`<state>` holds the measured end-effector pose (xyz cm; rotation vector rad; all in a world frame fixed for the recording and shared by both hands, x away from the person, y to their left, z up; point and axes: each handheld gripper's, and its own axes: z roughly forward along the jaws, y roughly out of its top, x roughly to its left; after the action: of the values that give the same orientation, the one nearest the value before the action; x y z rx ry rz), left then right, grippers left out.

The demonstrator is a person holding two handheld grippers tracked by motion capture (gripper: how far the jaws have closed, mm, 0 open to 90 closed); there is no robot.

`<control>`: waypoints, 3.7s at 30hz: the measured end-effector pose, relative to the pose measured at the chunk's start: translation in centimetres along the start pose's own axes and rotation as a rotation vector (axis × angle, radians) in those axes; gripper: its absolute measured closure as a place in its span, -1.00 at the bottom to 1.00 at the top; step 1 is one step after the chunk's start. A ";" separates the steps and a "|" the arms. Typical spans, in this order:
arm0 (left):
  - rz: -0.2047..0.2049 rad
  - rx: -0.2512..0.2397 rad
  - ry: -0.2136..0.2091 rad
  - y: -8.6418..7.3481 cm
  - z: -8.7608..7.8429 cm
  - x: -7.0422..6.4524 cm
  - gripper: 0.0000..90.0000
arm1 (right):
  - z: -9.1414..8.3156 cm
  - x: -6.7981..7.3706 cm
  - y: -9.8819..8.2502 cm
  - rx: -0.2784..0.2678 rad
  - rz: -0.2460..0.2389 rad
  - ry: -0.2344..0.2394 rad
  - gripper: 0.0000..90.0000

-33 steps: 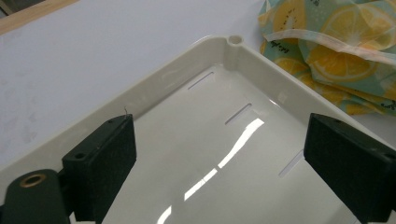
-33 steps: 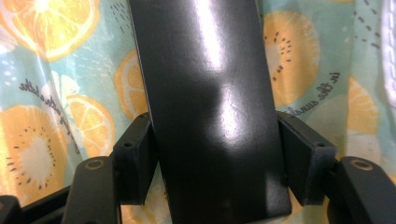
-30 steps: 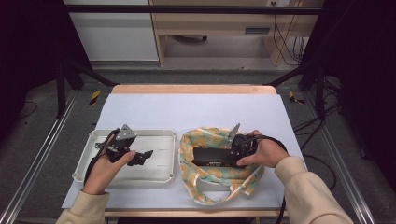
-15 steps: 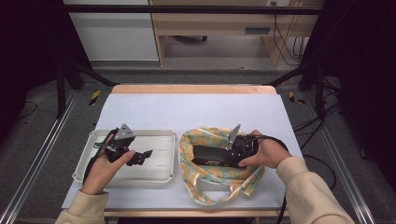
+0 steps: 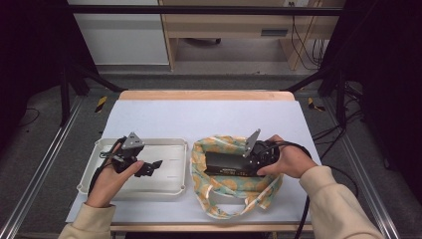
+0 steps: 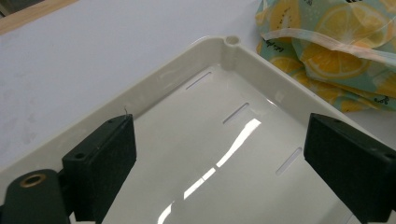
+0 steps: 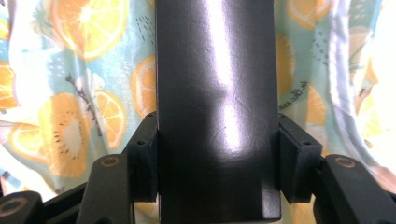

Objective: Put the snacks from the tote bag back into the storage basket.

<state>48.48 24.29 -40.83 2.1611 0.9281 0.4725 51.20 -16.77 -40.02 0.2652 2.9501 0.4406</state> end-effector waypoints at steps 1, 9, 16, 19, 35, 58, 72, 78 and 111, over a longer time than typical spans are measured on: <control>0.002 0.000 0.000 0.0 0.0 0.1 -0.79 | -0.2 0.0 0.0 -0.003 -0.003 -0.004 -0.04; -0.007 -0.006 0.005 -0.1 -0.4 0.5 -0.79 | -2.2 0.3 -0.3 -0.024 0.003 -0.026 -0.04; -0.008 0.006 0.005 -0.3 -0.3 0.8 -0.79 | -3.3 0.7 -1.0 -0.072 0.030 -0.043 -0.04; -0.008 0.013 0.000 -0.4 -0.1 0.7 -0.79 | -4.1 0.7 -1.2 -0.104 0.039 -0.059 -0.04; 0.065 0.040 -0.021 1.0 0.2 0.8 -0.80 | -7.9 1.7 1.2 -0.205 0.070 -0.095 -0.04; 0.293 0.161 -0.174 5.2 -3.3 3.3 -0.83 | -6.4 0.5 8.0 -0.167 0.007 -0.058 -0.04; 0.424 0.228 -0.198 7.3 -4.9 2.1 -0.83 | -4.6 0.5 10.7 -0.135 -0.013 -0.037 -0.04; 0.491 0.256 -0.217 8.2 -5.4 1.0 -0.84 | -3.7 1.0 12.5 -0.119 -0.036 -0.022 -0.04; 0.700 0.464 -0.325 8.7 -2.3 -1.2 -0.54 | -2.3 2.9 16.9 -0.114 -0.122 0.050 -0.04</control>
<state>50.47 20.36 -32.89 2.8658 0.0719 0.2184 50.51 -0.94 -33.15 0.0620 2.9546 0.6036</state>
